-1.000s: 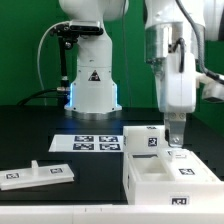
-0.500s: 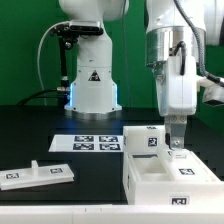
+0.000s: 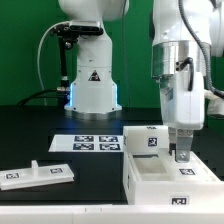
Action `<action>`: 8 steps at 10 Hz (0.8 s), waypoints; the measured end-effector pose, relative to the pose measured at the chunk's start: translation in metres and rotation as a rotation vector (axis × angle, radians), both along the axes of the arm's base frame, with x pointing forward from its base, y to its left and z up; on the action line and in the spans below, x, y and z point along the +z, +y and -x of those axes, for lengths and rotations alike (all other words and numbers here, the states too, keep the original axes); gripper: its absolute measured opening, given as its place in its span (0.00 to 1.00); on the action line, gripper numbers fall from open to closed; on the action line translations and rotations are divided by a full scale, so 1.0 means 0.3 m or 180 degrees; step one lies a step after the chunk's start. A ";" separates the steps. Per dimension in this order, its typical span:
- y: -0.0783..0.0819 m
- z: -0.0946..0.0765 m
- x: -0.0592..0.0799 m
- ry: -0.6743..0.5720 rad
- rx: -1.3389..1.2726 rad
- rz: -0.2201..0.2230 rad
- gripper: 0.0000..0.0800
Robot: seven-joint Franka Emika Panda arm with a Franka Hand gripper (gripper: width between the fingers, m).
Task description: Assemble cabinet
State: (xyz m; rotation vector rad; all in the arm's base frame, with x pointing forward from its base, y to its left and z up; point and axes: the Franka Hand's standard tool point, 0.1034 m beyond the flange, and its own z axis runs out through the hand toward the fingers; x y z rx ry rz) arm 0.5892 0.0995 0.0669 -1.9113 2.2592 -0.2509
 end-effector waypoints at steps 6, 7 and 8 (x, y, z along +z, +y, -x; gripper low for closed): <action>-0.006 -0.002 0.001 -0.0025 -0.0002 0.0015 1.00; -0.009 -0.006 0.004 -0.0086 0.0001 0.0046 1.00; -0.011 -0.009 0.006 -0.0106 0.0000 0.0055 1.00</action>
Offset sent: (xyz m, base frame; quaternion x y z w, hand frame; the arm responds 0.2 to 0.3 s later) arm 0.0000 0.0000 0.0000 0.0000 0.0000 0.0000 1.0000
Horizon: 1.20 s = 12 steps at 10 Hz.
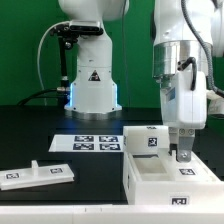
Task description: Assemble cabinet
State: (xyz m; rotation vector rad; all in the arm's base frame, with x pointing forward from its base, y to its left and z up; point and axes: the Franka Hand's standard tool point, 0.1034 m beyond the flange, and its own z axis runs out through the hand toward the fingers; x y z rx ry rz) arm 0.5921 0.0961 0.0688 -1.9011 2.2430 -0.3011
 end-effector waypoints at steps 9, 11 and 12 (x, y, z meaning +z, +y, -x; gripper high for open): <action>-0.177 -0.025 0.039 -0.0880 0.0395 0.0804 0.99; -0.285 0.005 -0.021 -0.0577 0.0455 0.0780 0.99; -0.296 0.040 -0.087 -0.0274 0.0225 0.0465 0.99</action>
Offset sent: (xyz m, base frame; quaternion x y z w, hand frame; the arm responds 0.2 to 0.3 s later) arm 0.0000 0.0000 0.0000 0.1296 0.0000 0.0000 0.9916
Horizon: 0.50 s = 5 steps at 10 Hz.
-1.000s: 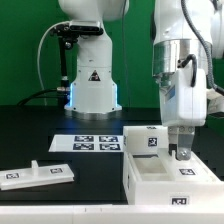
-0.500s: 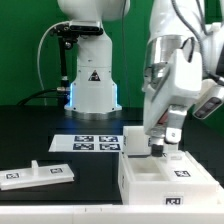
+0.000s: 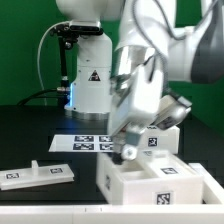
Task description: Assemble cabinet
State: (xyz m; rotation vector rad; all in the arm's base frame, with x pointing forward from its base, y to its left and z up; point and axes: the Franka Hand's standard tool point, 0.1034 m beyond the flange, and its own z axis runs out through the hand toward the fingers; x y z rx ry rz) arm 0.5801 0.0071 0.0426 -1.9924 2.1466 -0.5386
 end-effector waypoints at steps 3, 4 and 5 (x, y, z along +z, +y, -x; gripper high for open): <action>0.070 0.013 -0.015 0.0683 -0.0123 -0.0416 0.99; 0.079 -0.002 0.018 0.0872 -0.0111 -0.0514 0.99; 0.088 -0.017 0.050 0.0957 -0.0086 -0.0585 0.99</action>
Offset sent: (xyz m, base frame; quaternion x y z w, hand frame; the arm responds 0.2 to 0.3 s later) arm 0.0083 0.0013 0.0248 -0.1835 -0.0348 0.0055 0.9824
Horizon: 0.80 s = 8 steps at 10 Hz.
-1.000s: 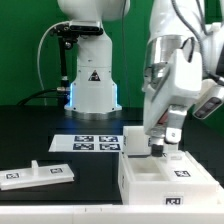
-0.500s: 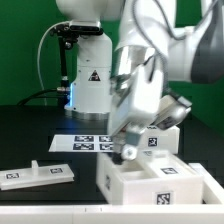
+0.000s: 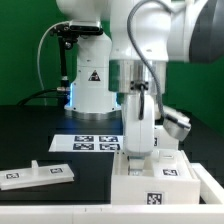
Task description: Assemble cabinet
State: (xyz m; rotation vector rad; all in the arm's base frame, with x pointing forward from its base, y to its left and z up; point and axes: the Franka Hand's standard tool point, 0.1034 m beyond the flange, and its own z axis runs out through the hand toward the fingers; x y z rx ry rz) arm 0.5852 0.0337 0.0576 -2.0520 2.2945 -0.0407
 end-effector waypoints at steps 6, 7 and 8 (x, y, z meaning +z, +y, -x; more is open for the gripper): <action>0.099 -0.025 0.085 -0.0047 0.0031 -0.0085 0.99; 0.119 -0.024 0.085 -0.0052 0.0051 -0.0083 0.99; 0.140 -0.021 0.084 -0.0046 0.0028 -0.0085 0.99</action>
Offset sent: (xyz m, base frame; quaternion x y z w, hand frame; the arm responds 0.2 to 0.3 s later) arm 0.0059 0.0172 0.0188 0.0185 -0.0235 0.0146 0.9994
